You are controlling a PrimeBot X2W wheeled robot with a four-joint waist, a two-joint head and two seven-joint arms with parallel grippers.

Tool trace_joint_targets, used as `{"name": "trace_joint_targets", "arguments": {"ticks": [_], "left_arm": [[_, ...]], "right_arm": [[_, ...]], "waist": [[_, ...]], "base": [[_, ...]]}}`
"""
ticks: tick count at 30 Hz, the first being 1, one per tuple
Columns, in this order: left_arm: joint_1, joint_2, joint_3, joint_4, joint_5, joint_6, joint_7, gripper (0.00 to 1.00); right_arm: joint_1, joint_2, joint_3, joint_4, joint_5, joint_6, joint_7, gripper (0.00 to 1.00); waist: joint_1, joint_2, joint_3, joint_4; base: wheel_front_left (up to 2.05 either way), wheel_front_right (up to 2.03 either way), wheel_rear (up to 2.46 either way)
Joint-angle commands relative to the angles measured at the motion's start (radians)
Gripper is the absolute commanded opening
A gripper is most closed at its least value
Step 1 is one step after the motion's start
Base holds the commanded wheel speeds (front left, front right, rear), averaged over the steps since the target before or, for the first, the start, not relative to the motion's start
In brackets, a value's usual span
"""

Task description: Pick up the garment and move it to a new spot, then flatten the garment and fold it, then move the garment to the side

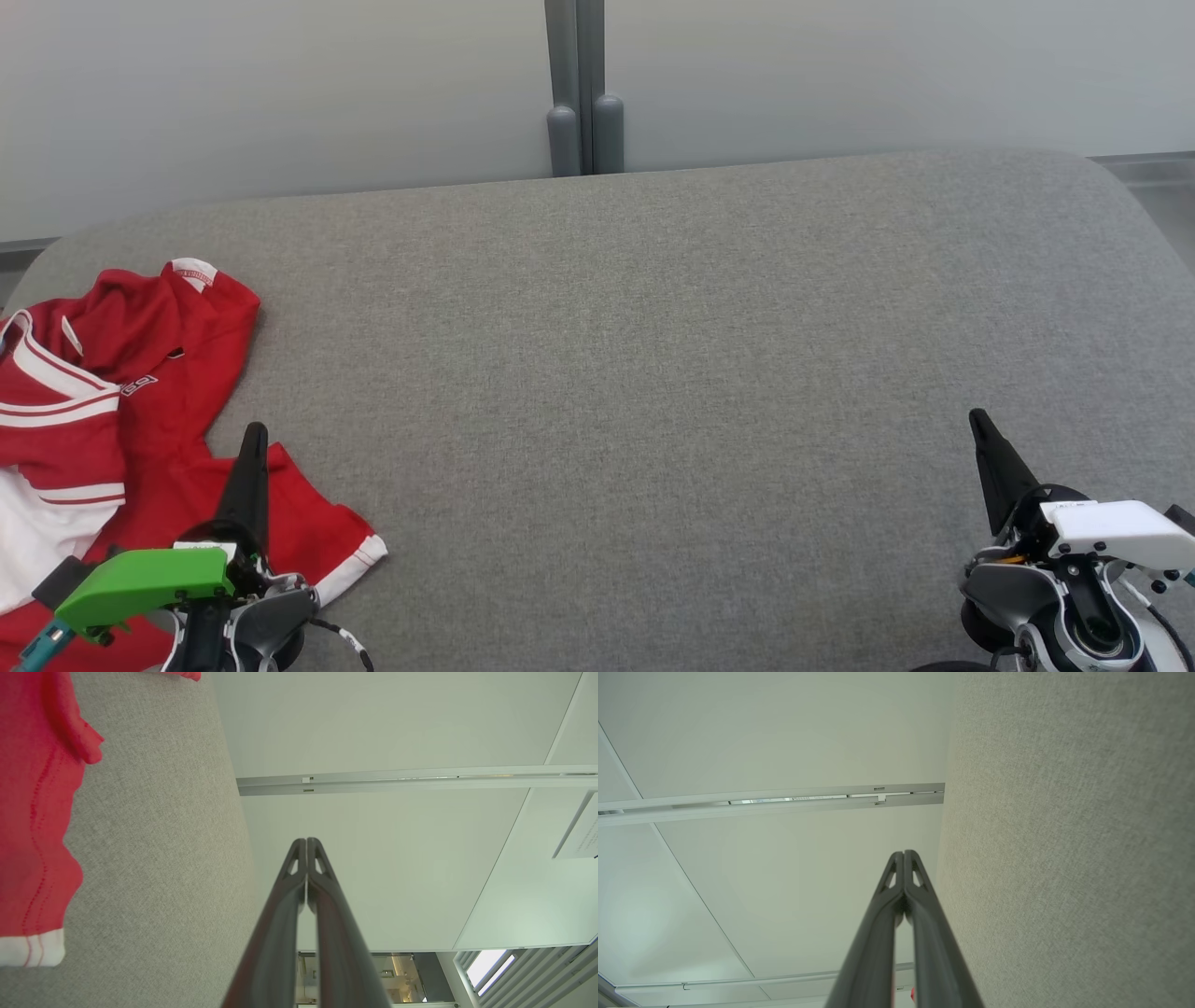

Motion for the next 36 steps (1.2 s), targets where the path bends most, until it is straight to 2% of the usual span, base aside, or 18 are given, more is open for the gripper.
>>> {"name": "trace_joint_targets", "arguments": {"ticks": [1,36], "left_arm": [[-0.012,0.001,0.003,-0.002,-0.002,-0.003,0.002,0.00],[-0.012,0.001,0.003,-0.002,-0.002,-0.004,0.002,0.00]], "right_arm": [[-0.007,-0.003,0.000,-0.004,0.005,0.000,0.000,0.00],[-0.007,-0.003,0.000,-0.004,0.005,0.000,0.000,0.00]], "waist": [[0.0000,0.0000,0.000,0.000],[0.0000,0.0000,0.000,0.000]], "base": [[0.00,0.00,0.00],[0.00,0.00,0.00]]}}
